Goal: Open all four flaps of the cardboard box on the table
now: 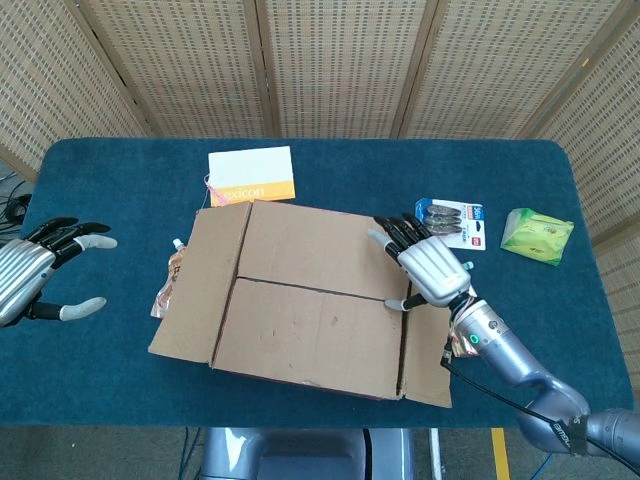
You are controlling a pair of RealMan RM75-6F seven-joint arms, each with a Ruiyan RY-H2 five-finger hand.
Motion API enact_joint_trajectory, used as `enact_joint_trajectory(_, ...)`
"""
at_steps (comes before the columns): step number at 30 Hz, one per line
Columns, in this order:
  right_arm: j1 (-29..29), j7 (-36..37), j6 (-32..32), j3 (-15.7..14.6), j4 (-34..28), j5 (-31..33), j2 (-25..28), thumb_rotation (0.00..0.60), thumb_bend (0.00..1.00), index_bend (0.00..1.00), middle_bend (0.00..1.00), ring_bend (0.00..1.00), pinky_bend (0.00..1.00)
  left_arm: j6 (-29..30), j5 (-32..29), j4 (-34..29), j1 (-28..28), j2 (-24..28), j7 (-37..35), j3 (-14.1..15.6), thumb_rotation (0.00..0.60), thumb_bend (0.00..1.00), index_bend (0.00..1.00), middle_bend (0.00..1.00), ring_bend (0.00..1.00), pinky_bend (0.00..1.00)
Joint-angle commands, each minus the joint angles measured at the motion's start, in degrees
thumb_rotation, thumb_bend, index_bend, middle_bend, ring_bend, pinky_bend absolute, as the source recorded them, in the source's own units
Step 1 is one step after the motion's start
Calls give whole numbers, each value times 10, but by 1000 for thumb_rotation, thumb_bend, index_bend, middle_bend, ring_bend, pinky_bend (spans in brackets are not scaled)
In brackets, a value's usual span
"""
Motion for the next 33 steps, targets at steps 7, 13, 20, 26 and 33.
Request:
enact_joint_trajectory(7, -4, -23, 9, -4, -24, 11, 2, 494, 0, 0, 7, 0, 19, -10, 5, 6, -4, -5, -9, -3, 79, 0, 237, 178, 243, 114)
enact_joint_trajectory(13, -7, -42, 18, -7, -25, 15, -7, 493, 0, 0, 7, 0, 19, -13, 9, 9, -4, -6, -15, -2, 80, 0, 236, 175, 238, 114)
enact_joint_trajectory(20, -12, -55, 32, -12, -30, 14, -17, 493, 0, 0, 7, 0, 19, -15, 13, 12, -3, -6, -22, -3, 80, 0, 237, 174, 238, 114)
enact_joint_trajectory(26, -15, -70, 45, -14, -15, 13, -35, 504, 0, 0, 7, 0, 19, -11, 19, 12, -1, -5, -26, -2, 79, 0, 237, 173, 238, 114)
enact_joint_trajectory(33, -21, -83, 66, -13, 3, 10, -51, 585, 0, 0, 7, 0, 19, -12, 21, 16, 0, -4, -35, -1, 79, 0, 237, 172, 238, 114)
